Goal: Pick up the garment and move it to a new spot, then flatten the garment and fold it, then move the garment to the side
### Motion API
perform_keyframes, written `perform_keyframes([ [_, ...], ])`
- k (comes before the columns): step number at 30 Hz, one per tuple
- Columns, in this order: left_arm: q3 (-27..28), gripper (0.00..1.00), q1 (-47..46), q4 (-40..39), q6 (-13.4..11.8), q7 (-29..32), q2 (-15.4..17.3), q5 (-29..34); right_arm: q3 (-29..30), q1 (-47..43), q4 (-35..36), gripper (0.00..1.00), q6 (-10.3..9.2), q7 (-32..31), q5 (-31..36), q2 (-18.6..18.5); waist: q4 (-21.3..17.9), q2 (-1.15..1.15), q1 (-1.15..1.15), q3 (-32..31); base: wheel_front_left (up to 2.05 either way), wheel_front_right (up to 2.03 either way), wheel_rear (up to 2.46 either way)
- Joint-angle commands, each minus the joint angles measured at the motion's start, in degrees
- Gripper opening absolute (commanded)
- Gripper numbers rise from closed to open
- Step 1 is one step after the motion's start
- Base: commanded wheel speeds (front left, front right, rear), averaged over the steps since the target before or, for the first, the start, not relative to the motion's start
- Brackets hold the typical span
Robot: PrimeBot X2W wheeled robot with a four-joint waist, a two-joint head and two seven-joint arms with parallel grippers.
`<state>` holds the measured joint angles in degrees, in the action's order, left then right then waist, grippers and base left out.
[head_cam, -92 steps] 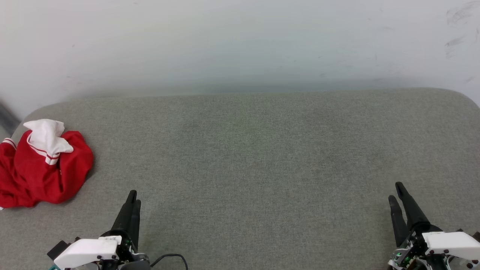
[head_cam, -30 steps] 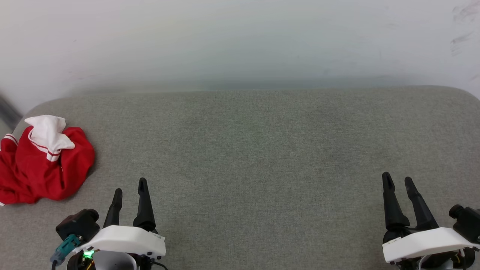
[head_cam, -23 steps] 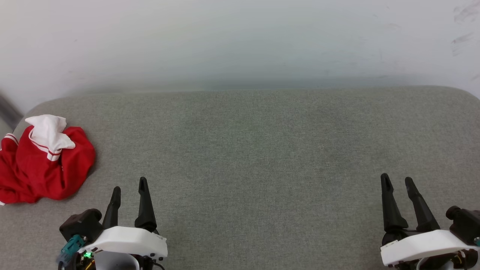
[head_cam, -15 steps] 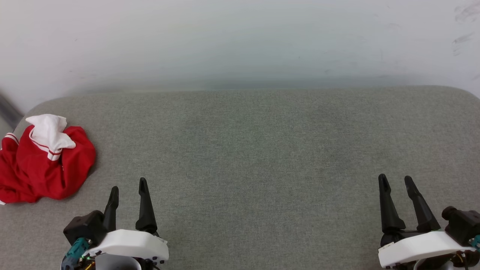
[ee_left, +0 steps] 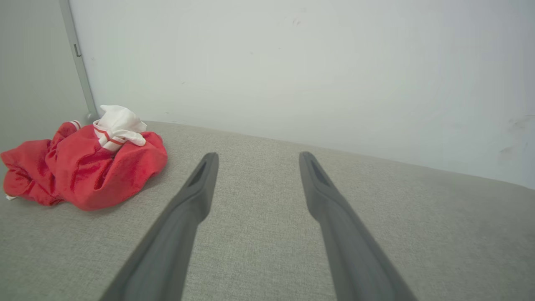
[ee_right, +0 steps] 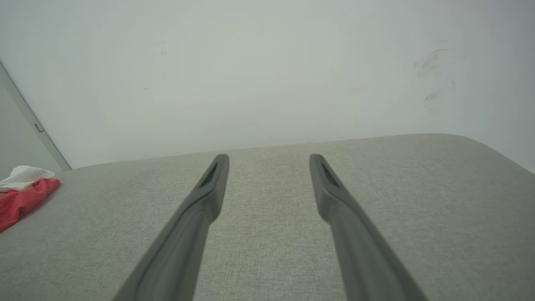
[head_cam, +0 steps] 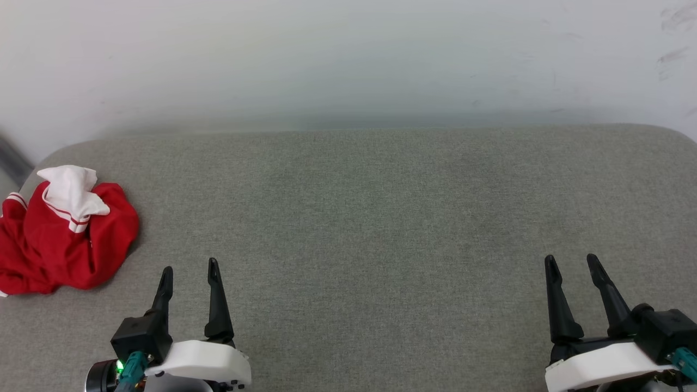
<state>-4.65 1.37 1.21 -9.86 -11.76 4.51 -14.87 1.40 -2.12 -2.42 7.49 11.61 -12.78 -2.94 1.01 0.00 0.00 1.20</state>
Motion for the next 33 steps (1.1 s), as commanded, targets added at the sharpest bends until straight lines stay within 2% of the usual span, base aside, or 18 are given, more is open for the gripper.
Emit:
perform_keyframes([
  [1, -0.07, 1.0, 0.33, -0.67, -0.37, -0.5, -0.05, 1.53, -0.02, -0.17, 0.69, 1.0, 0.0, 0.62, 1.47, 0.08, -0.01, 0.0, 0.0, 0.05, 0.0, 0.0, 0.0],
  [15, 0.35, 1.0, 1.41, -1.42, 2.21, -2.11, -0.68, 6.64, 0.16, -1.25, 2.03, 1.0, 0.0, 2.15, 5.32, 0.1, 0.1, 0.0, 0.0, 0.25, 0.0, 0.0, 0.0],
  [27, 1.79, 1.0, 2.15, -1.89, 4.13, -3.51, -1.46, 11.49, 1.19, -2.01, 2.0, 1.0, 0.0, 3.67, 5.44, 0.11, 0.3, 0.0, 0.0, 0.2, 0.0, 0.0, 0.0],
  [33, 2.3, 1.0, 2.35, -1.3, 4.69, -3.48, -1.6, 10.9, 1.43, -2.22, 1.41, 1.0, -0.01, 3.61, 3.87, 0.11, 0.31, 0.0, 0.0, 0.21, 0.0, 0.0, 0.0],
])
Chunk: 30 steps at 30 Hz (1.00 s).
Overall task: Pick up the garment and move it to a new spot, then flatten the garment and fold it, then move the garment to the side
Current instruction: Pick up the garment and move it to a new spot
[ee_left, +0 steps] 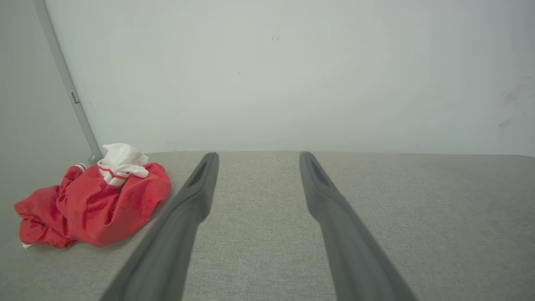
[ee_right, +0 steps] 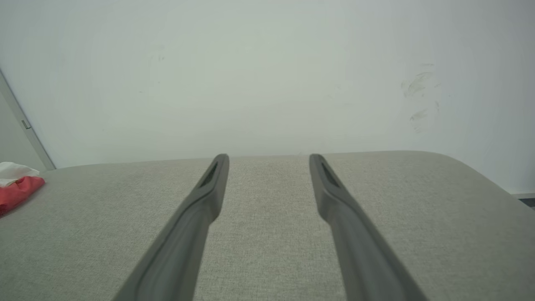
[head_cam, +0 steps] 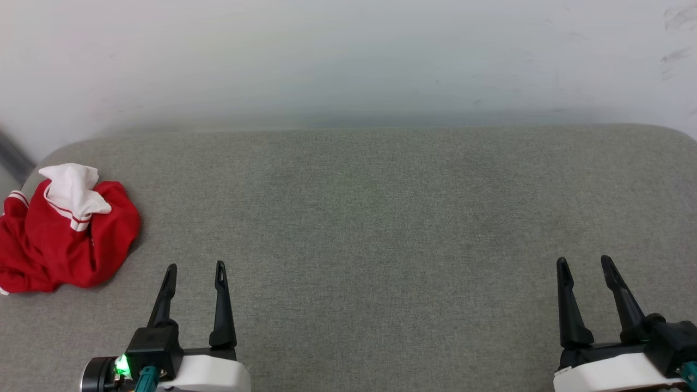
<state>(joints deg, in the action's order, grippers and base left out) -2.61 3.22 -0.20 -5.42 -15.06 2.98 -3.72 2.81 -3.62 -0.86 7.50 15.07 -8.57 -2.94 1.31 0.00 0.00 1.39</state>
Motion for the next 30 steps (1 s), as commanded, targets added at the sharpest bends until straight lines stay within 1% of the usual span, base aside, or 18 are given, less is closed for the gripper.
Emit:
perform_keyframes([
  [1, 0.31, 1.0, 0.52, 0.17, 0.33, -0.18, -0.09, -0.33, 0.03, -0.7, -0.19, 1.0, -0.01, 0.15, -0.55, 0.11, 0.01, 0.0, 0.0, 0.03, 0.0, 0.0, 0.0],
  [15, 0.18, 1.0, 0.14, 0.69, 0.27, -0.18, -0.11, -1.87, 0.0, -0.64, -0.45, 1.0, -0.02, 0.15, -1.09, 0.11, 0.25, 0.0, 0.0, 0.32, 0.0, 0.0, 0.0],
  [19, 0.19, 1.0, -0.25, 0.92, 0.43, -0.18, -0.11, -1.75, 0.16, -0.83, -0.35, 1.0, -0.01, 0.15, -0.99, 0.11, 0.95, 0.0, 0.0, 0.38, 0.0, 0.0, 0.0],
  [24, 0.3, 1.0, -1.24, 1.0, 0.6, -0.17, -0.11, -1.62, 0.06, -0.7, 0.0, 1.0, -0.01, 0.15, -0.58, 0.11, 3.46, 0.0, 0.0, 0.72, 0.0, 0.0, 0.0],
  [25, 0.45, 1.0, -1.43, 1.09, 0.51, -0.17, -0.1, -1.86, -0.04, -0.69, 0.16, 1.0, -0.01, 0.15, -0.26, 0.12, 5.53, 0.0, 0.0, 0.94, 0.0, 0.0, 0.0],
  [27, 0.56, 1.0, -1.7, 1.12, 0.47, -0.17, -0.1, -2.08, 0.04, -0.67, 0.4, 1.0, -0.01, 0.15, -0.12, 0.12, 7.21, 0.0, 0.0, 1.21, 0.0, 0.0, 0.0],
  [29, 0.75, 1.0, -1.8, 1.07, 0.35, -0.17, -0.11, -2.23, -0.07, -0.51, 0.47, 1.0, -0.02, 0.15, -0.07, 0.11, 7.98, 0.0, 0.0, 1.36, 0.0, 0.0, 0.0],
  [30, 0.94, 1.0, -2.03, 1.12, 0.23, -0.17, -0.11, -2.61, 0.0, -0.38, 0.61, 1.0, -0.01, 0.14, 0.18, 0.11, 9.87, 0.0, 0.0, 1.59, 0.0, 0.0, 0.0],
])
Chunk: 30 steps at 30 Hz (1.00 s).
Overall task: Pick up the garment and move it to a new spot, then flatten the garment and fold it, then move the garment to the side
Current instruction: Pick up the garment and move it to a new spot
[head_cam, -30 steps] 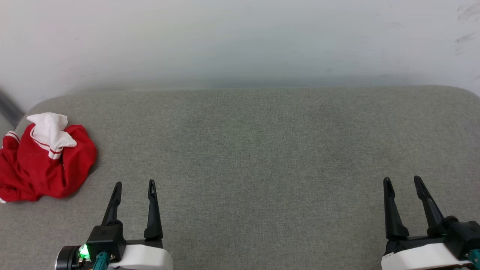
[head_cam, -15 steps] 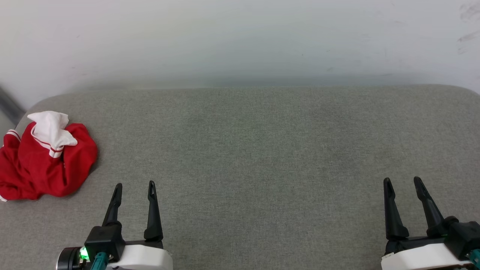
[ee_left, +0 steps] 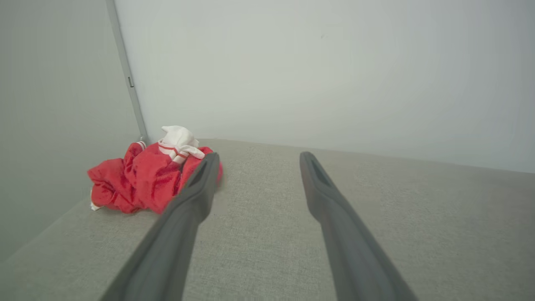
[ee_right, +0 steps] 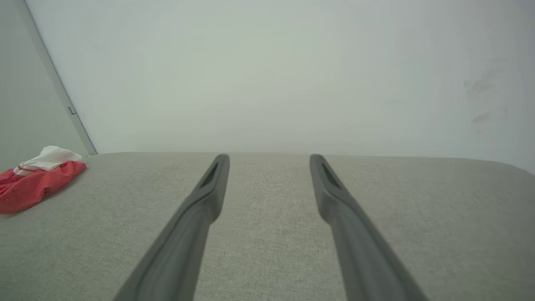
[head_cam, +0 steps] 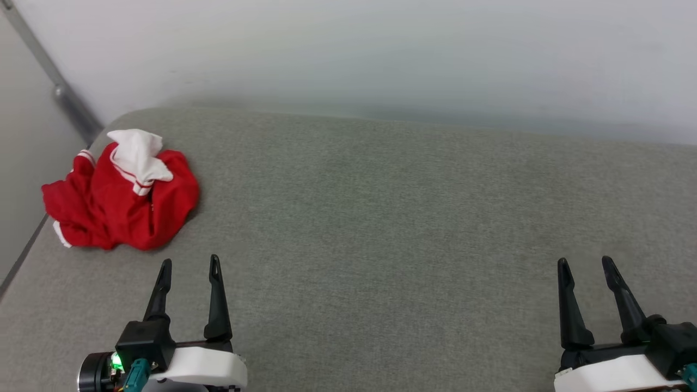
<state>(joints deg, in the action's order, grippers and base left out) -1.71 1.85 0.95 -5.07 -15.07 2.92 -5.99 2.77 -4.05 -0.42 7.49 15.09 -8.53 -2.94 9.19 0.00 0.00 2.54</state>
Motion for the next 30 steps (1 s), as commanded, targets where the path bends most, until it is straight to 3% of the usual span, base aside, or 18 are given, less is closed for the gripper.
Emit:
perform_keyframes([
  [1, 0.24, 1.0, -0.7, -0.04, -0.23, -0.16, -0.05, -0.43, -0.1, 0.11, 0.21, 1.0, -0.01, 0.12, 0.23, 0.11, 2.85, 0.0, 0.0, 0.54, 0.0, 0.0, 0.0],
  [20, 1.75, 1.0, -0.57, 0.49, -0.28, -0.16, -0.05, -2.62, -1.04, 0.11, 0.36, 1.0, -0.01, 0.13, 1.52, 0.12, 18.11, 0.0, 0.0, 1.23, 0.0, 0.0, 0.0],
  [30, 3.03, 1.0, 0.27, 0.17, -0.86, -0.16, -0.06, -3.95, -1.9, 0.27, 0.17, 1.0, -0.01, 0.12, 1.97, 0.11, 21.21, 0.0, 0.0, 1.4, 0.0, 0.0, 0.0],
])
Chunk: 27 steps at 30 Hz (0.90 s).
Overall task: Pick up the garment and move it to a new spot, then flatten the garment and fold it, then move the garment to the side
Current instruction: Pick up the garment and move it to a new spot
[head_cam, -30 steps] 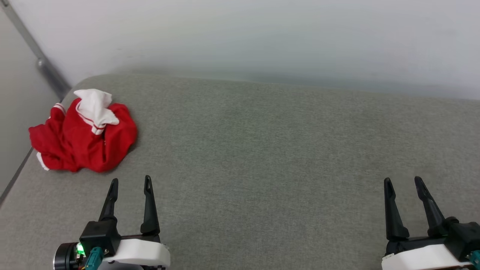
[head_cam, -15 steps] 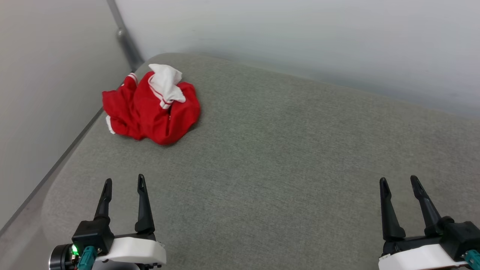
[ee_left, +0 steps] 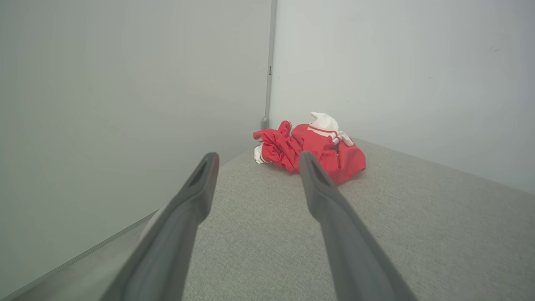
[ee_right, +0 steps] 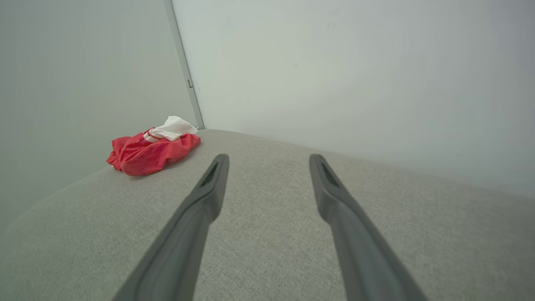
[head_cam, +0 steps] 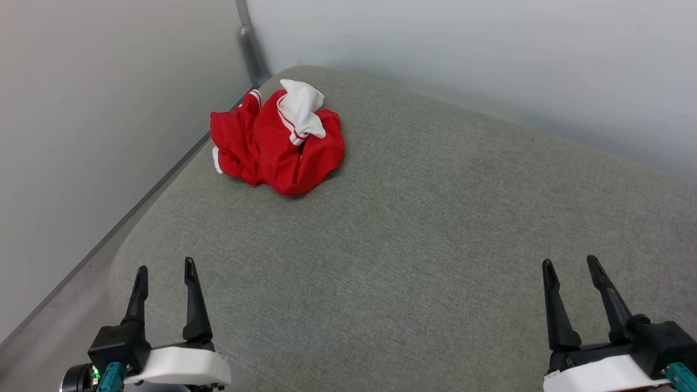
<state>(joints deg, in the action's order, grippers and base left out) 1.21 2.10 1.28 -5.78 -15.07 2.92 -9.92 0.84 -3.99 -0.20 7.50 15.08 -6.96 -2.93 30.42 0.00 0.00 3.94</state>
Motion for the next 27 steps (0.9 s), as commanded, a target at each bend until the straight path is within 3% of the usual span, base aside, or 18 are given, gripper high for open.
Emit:
perform_keyframes([
  [1, 0.25, 1.0, 0.16, -0.1, -0.42, -0.16, -0.05, -0.35, -0.11, 0.35, -0.05, 1.0, -0.02, 0.14, 0.51, 0.1, 0.02, 0.0, 0.0, 0.08, 0.0, 0.0, 0.0],
  [8, 1.47, 1.0, -2.09, 1.02, 0.48, -0.16, -0.03, -0.98, 0.05, 0.37, 0.27, 1.0, -0.02, 0.13, 1.1, 0.1, -0.12, 0.0, 0.0, 0.65, 0.0, 0.0, 0.0],
  [13, 5.9, 1.0, -8.97, 2.22, 4.44, -0.16, 0.48, 1.29, 0.21, 1.49, 1.18, 1.0, -0.02, 0.13, 2.6, 0.1, -1.94, 0.0, 0.0, 3.44, 0.0, 0.0, 0.0],
  [14, 9.46, 1.0, -15.08, 3.82, 7.16, -0.16, 1.93, 1.46, 0.6, 2.71, 1.78, 1.0, -0.02, 0.13, 4.09, 0.1, -3.58, 0.0, 0.0, 6.14, 0.0, 0.0, 0.0],
  [18, 13.07, 1.0, -23.76, 7.26, 10.16, -0.16, 5.02, 1.33, 1.08, 4.79, 2.97, 1.0, -0.02, 0.14, 6.26, 0.1, -6.14, 0.0, 0.0, 10.58, 0.0, 0.0, 0.0],
  [27, 13.24, 1.0, -40.93, 16.77, 12.8, -0.01, 13.42, -1.13, 3.14, 8.67, 6.85, 1.0, -0.02, 0.13, 10.82, 0.08, -10.35, 0.0, 0.0, 20.73, 0.0, 0.0, 0.0],
])
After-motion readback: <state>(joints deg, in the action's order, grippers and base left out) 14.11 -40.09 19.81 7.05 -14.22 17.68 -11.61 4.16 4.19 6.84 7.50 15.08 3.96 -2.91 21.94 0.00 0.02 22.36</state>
